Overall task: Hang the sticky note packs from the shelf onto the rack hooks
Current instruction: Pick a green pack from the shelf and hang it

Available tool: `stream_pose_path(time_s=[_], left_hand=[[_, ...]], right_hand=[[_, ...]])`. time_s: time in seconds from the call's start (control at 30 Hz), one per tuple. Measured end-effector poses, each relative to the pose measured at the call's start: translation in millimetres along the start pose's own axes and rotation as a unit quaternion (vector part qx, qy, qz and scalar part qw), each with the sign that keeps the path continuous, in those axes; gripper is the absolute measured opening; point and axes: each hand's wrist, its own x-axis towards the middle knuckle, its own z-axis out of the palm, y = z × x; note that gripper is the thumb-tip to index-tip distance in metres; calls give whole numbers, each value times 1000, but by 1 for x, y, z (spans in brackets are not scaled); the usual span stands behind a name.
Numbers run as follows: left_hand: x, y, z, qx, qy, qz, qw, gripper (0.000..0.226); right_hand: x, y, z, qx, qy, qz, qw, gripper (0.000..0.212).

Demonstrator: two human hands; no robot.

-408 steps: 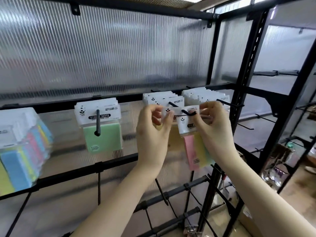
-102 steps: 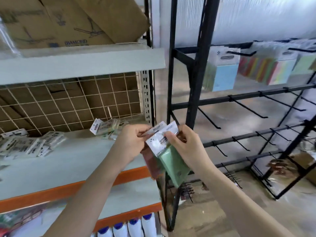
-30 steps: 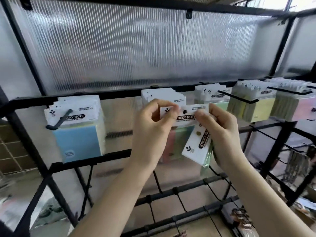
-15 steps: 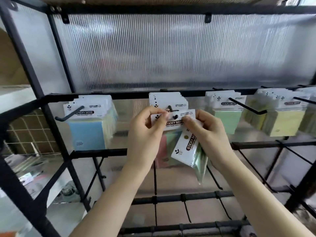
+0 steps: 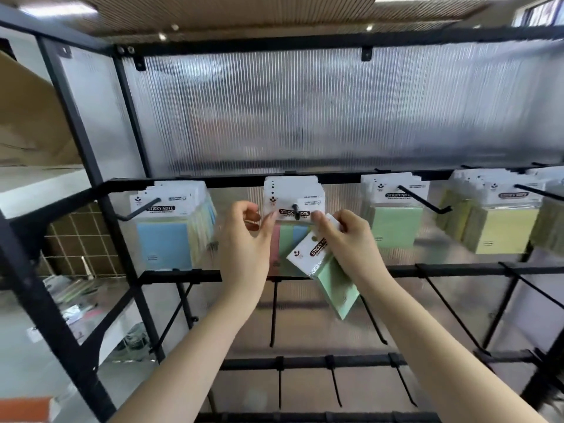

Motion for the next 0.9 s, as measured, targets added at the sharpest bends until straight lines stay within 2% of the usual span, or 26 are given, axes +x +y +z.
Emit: stream_pose_path(time_s=[0.17,0.43,0.53,0.63,0.7,0.8,0.9], left_hand=[[5,-4,5,53,9,6,999,19],[-4,-2,5,98,17,-11,995,29],[-20,6,1,99,49,1,994,25],[-48,18,-2,60,56,54,995,26],[-70,26,0,12,15,59,998,36],[-91,40,12,-52,-91,25,994,46],[-97,58,28,-104,-157,-1,982,37]], right_hand=[[6,1,3,-14,-32,19,999,43],[3,-9,-7,-63,-52,39,996,44],[-8,-7,-16,-40,-33,44,998,44],[-20,-1,-30,7,13,69,997,47],[-27,2,-40,23,54,76,995,45],[-37,2,-53,47,96,76,991,39],[-47,0,-64,67,115,68,989,41]])
